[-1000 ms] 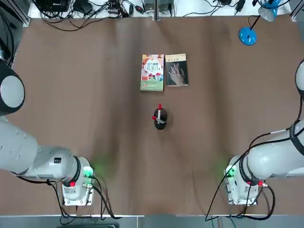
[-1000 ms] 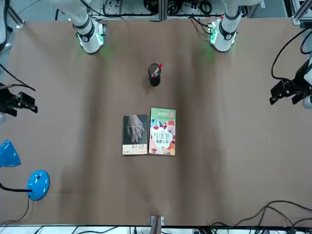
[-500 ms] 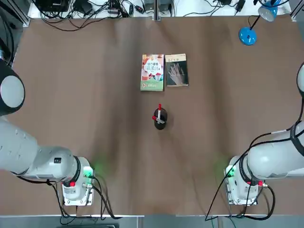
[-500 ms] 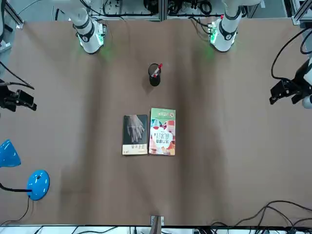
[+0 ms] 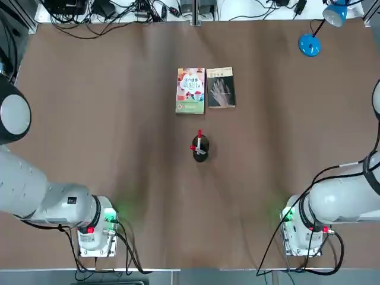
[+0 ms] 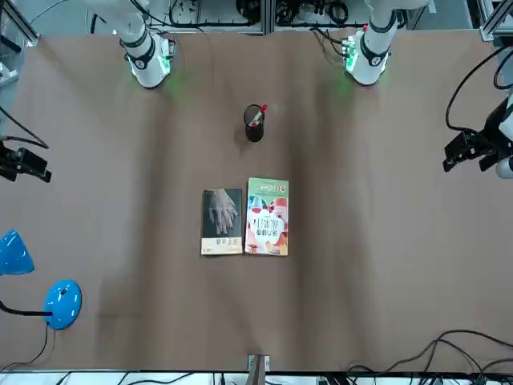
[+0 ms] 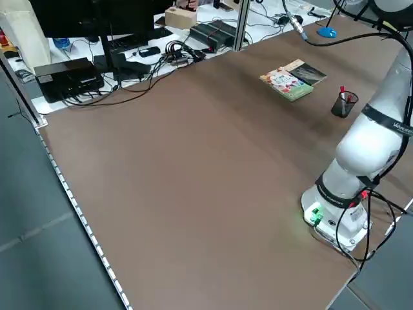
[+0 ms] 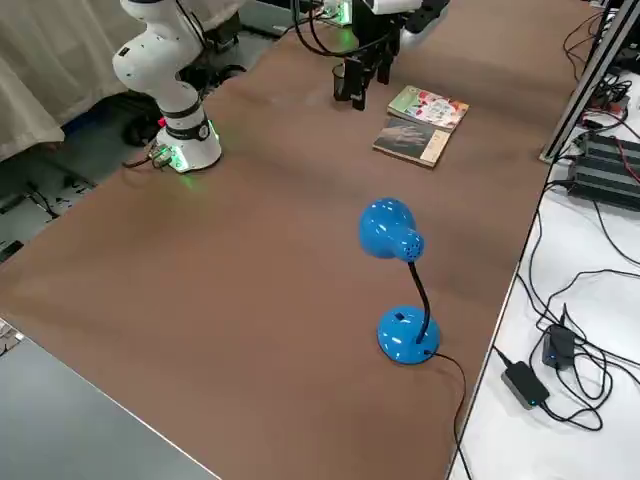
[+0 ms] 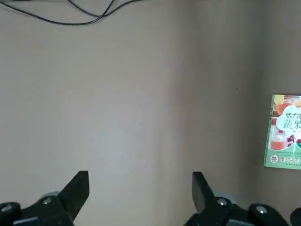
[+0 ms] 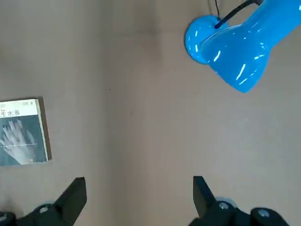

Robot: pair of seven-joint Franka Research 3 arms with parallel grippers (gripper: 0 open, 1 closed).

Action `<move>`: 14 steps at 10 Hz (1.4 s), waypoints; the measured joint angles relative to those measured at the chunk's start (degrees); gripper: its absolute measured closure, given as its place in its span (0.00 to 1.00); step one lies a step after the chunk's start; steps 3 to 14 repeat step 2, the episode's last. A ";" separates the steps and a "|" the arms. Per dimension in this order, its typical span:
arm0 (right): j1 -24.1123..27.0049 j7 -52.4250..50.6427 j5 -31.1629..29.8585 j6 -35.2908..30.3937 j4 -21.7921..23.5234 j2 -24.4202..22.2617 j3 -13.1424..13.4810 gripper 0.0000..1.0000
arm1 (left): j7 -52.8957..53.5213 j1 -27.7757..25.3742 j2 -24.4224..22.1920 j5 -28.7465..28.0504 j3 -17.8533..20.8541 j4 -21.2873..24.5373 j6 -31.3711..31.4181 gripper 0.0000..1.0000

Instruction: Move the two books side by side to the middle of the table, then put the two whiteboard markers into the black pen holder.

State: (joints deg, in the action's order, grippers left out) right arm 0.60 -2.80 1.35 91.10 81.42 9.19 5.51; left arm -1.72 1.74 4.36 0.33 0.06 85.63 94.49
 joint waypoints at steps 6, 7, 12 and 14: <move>0.05 0.04 -0.04 0.16 -0.01 0.00 0.02 0.00 | 0.00 0.01 0.00 0.00 -0.03 0.00 0.00 0.04; 0.05 0.04 -0.04 0.16 -0.01 0.00 0.02 0.00 | 0.00 0.01 0.00 0.00 -0.03 0.00 0.00 0.04; 0.05 0.04 -0.04 0.16 -0.01 0.00 0.02 0.00 | 0.00 0.01 0.00 0.00 -0.03 0.00 0.00 0.04; 0.05 0.04 -0.04 0.16 -0.01 0.00 0.02 0.00 | 0.00 0.01 0.00 0.00 -0.03 0.00 0.00 0.04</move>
